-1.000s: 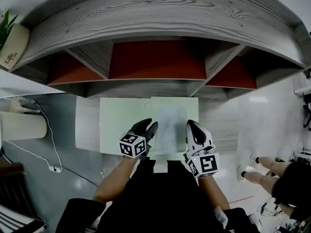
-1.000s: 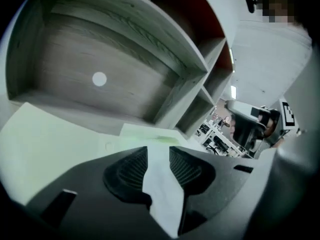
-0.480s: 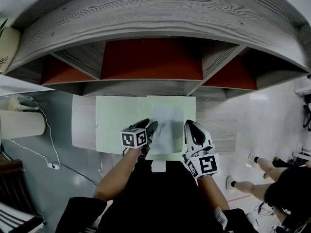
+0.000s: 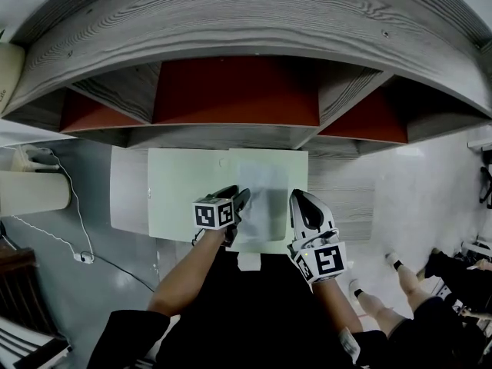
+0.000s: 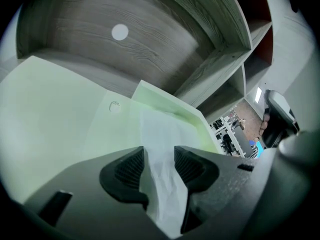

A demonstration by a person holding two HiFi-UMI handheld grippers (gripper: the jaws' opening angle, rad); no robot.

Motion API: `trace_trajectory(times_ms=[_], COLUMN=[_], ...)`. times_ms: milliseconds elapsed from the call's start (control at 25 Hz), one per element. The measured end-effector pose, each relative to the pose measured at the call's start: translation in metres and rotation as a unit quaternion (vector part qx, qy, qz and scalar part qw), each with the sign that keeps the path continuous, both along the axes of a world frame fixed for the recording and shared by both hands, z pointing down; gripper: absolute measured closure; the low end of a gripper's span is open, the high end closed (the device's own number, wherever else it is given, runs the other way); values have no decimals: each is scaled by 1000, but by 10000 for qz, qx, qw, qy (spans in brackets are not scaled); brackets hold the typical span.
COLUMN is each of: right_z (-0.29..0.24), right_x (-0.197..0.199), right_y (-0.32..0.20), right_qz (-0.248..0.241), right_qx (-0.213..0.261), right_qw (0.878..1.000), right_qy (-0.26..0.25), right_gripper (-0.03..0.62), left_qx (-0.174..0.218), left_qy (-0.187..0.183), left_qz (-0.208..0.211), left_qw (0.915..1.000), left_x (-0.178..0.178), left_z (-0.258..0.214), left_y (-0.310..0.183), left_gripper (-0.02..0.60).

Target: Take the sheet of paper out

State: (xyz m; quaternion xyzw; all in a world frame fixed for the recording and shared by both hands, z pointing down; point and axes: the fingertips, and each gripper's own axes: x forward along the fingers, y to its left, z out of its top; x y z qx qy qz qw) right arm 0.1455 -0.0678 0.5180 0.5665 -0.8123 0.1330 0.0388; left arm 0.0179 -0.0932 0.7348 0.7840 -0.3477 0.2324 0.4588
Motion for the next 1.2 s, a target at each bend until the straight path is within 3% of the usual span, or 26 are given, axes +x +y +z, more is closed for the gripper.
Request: trace_trajectory(times_ms=[320, 520, 720, 1200], right_z=[6, 5, 5, 10], right_x=[7, 7, 6, -6], right_y=[1, 1, 2, 5], right_qz=[-6, -13, -3, -71], right_qx=[-62, -54, -51, -50], right_qw=[10000, 10000, 10000, 9998], right_qy=[-17, -7, -12, 192], right_gripper=[577, 577, 577, 577], left_qx=[-42, -14, 23, 168], left_qy=[-72, -354, -400, -332], left_qz=[-54, -259, -249, -295], left_qw=[10000, 9990, 9989, 9989], left_x=[6, -5, -8, -22], left_z=[6, 13, 15, 2], left_y=[-4, -6, -8, -13], left_gripper=[411, 524, 571, 575])
